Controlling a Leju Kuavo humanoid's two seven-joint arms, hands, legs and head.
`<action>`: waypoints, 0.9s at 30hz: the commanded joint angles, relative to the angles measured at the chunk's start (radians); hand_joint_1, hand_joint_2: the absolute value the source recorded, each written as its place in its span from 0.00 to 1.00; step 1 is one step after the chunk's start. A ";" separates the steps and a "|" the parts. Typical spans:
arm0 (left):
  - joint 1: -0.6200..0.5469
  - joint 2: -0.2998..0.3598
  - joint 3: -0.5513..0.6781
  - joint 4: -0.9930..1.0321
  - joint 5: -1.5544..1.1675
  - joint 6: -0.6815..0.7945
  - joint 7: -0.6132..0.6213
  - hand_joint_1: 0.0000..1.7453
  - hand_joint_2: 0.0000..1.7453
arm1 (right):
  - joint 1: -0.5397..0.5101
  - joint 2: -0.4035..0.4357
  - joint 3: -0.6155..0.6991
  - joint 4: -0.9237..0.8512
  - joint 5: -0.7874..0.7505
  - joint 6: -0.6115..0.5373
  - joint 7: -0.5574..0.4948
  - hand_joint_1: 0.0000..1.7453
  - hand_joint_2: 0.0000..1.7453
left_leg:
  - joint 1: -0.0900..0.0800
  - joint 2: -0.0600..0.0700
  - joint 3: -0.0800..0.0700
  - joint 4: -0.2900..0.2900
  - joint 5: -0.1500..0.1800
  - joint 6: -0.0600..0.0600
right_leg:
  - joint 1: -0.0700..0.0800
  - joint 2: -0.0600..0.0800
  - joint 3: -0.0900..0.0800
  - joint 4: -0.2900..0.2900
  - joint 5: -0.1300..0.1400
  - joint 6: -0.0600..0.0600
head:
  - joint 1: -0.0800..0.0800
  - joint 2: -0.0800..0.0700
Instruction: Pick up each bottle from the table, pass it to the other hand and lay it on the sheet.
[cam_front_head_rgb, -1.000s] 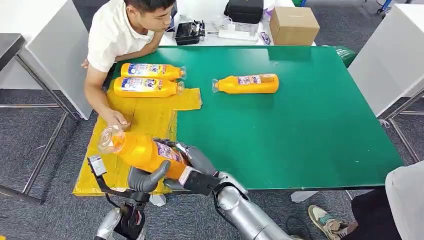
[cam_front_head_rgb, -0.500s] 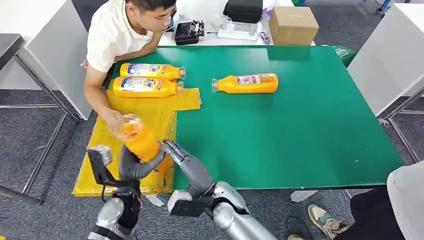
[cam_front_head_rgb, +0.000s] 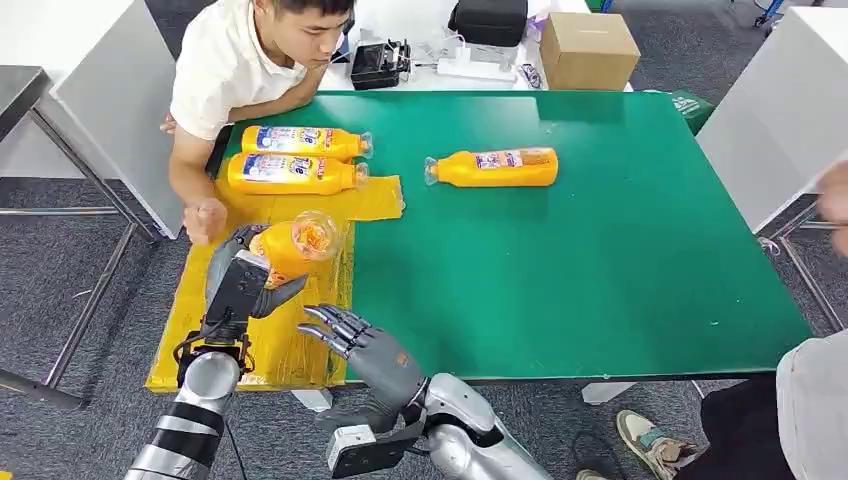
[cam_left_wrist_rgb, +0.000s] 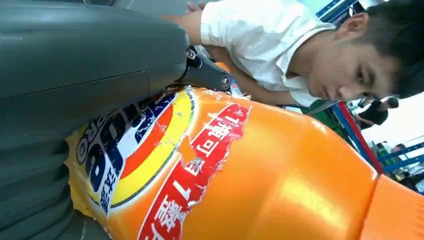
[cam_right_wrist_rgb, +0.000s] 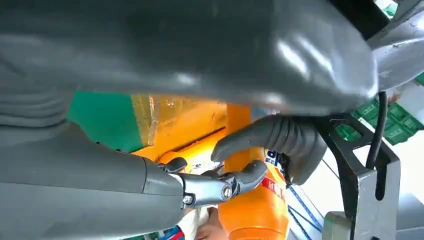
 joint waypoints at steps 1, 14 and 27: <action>-0.060 0.023 0.003 0.080 -0.021 -0.026 0.007 1.00 1.00 | -0.017 -0.033 0.033 -0.002 -0.004 0.000 0.001 0.00 0.00 | 0.000 0.000 0.005 -0.001 -0.001 0.000 | 0.000 -0.002 0.005 0.000 -0.001 -0.001 | 0.000 0.000; -0.556 -0.007 -0.209 0.913 -0.508 -0.217 0.321 1.00 1.00 | -0.089 0.019 0.027 0.056 -0.063 0.101 -0.058 0.00 0.00 | 0.000 -0.005 0.003 -0.001 0.003 0.000 | 0.000 -0.007 0.005 0.000 0.000 -0.001 | 0.000 0.000; -0.571 -0.035 -0.148 0.998 -0.549 -0.266 0.372 0.90 1.00 | -0.096 0.042 0.053 0.099 -0.105 0.107 -0.078 0.00 0.00 | 0.000 0.001 0.004 0.000 0.001 0.000 | 0.000 -0.002 0.004 0.001 0.001 -0.002 | 0.000 0.000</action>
